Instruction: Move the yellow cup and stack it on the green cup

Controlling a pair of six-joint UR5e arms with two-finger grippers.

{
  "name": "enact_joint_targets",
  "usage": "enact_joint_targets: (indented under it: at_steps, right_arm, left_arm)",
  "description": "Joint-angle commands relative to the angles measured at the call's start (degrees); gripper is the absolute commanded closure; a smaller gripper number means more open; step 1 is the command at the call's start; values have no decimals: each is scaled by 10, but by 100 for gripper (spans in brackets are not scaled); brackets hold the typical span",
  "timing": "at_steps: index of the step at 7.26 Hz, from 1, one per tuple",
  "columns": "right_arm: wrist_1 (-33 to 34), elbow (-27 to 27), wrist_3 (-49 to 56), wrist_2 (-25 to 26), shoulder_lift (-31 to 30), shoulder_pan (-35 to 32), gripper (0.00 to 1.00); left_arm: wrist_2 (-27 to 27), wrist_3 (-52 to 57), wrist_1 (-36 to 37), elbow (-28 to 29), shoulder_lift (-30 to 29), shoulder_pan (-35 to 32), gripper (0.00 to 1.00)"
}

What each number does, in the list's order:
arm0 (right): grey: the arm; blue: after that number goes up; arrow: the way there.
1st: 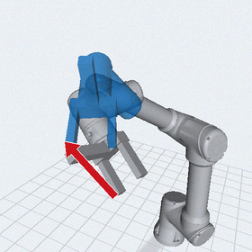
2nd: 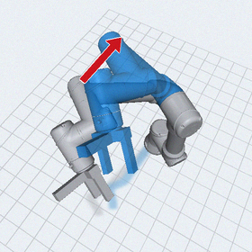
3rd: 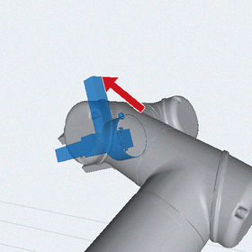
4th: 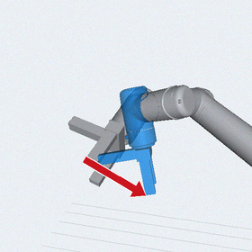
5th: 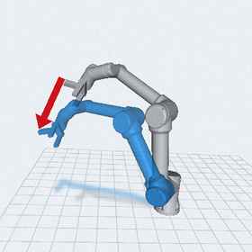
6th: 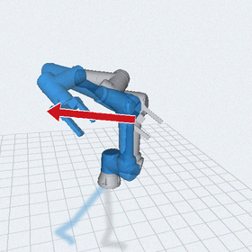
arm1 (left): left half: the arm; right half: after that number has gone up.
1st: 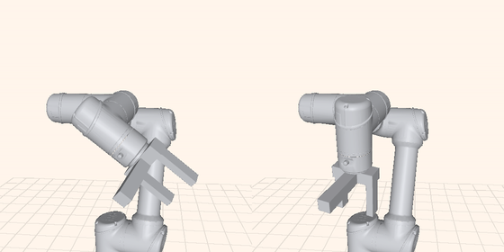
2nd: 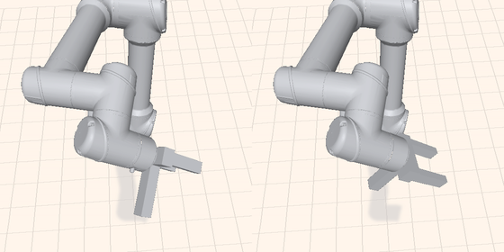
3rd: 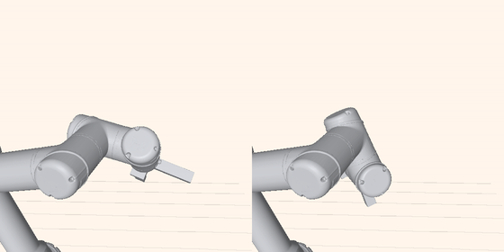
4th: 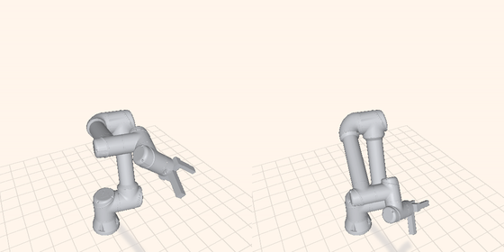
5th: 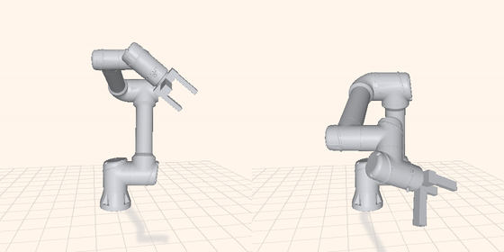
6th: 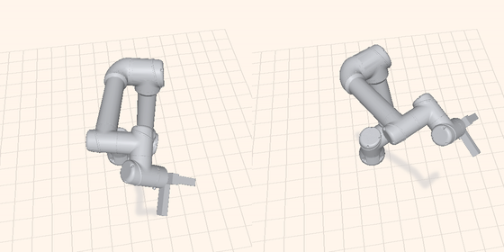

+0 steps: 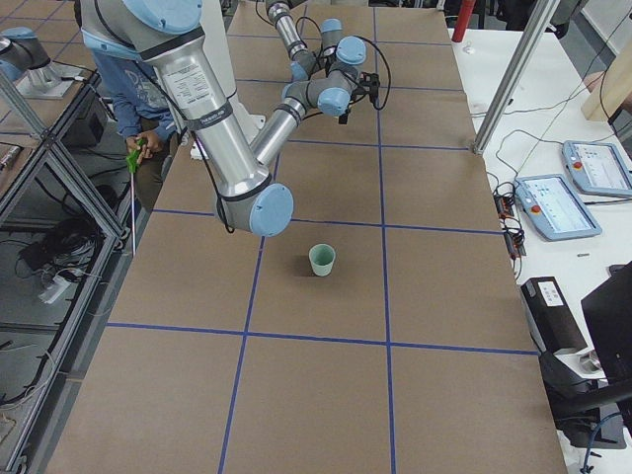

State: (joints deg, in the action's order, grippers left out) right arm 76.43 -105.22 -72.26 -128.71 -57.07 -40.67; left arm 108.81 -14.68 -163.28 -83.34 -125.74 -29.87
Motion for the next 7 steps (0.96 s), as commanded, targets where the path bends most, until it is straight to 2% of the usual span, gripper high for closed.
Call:
enact_joint_targets:
  at_steps: [1, 2, 4, 5, 6, 7]
  right_arm:
    - [-1, 4, -9, -1, 0, 8, 23]
    - [-1, 4, -11, -3, 1, 8, 33]
    - [-2, 2, -18, -5, 4, 8, 42]
    - [-2, 1, -20, -5, 6, 9, 57]
    - [-7, -1, -34, -5, 10, 10, 76]
    - [-14, -1, -35, -5, 10, 13, 100]
  left_arm:
    - [0, 0, -5, -1, -1, 2, 100]
    - [0, 0, -8, -1, -1, 2, 100]
    - [0, 0, -10, -1, -1, 3, 100]
    - [0, 0, -12, -1, -1, 3, 100]
    - [0, 0, -12, -1, -1, 6, 100]
    - [0, 0, -13, -1, -5, 6, 100]
